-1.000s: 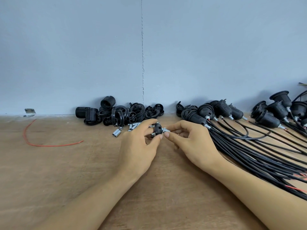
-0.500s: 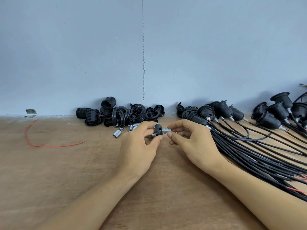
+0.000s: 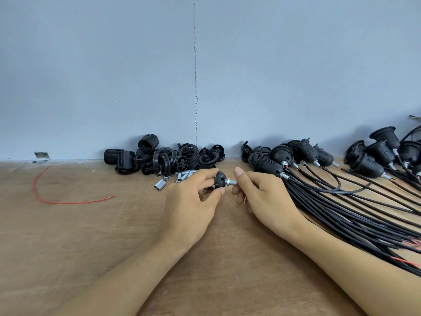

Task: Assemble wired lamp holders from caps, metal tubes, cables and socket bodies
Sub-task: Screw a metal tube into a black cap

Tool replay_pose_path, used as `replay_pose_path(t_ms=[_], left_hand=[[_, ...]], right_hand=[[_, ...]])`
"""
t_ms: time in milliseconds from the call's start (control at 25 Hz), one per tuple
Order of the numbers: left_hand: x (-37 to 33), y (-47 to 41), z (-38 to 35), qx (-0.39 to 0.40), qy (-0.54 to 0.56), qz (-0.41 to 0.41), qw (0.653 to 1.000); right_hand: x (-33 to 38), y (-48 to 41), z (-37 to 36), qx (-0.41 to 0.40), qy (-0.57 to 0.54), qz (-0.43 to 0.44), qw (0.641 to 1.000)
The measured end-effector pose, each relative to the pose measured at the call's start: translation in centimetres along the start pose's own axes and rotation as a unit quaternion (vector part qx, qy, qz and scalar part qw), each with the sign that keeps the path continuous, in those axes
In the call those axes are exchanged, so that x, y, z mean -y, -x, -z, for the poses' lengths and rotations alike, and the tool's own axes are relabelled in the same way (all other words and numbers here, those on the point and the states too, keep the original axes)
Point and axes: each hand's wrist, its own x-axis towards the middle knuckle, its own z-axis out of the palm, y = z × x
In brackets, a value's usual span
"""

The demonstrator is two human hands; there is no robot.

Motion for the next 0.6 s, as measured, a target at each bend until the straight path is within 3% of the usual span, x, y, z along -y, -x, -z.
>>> replay_pose_path(t_ms=[200,600], left_hand=[[-0.41,-0.08,0.05,0.0,0.002,-0.014,1.0],[-0.25,-0.1,0.1,-0.004,0.0,-0.002,1.0]], right_hand=[[0.03,0.13,-0.01,0.014,-0.05,0.011,0.999],[-0.33,-0.02,0.04,0.037,-0.02,0.015,0.999]])
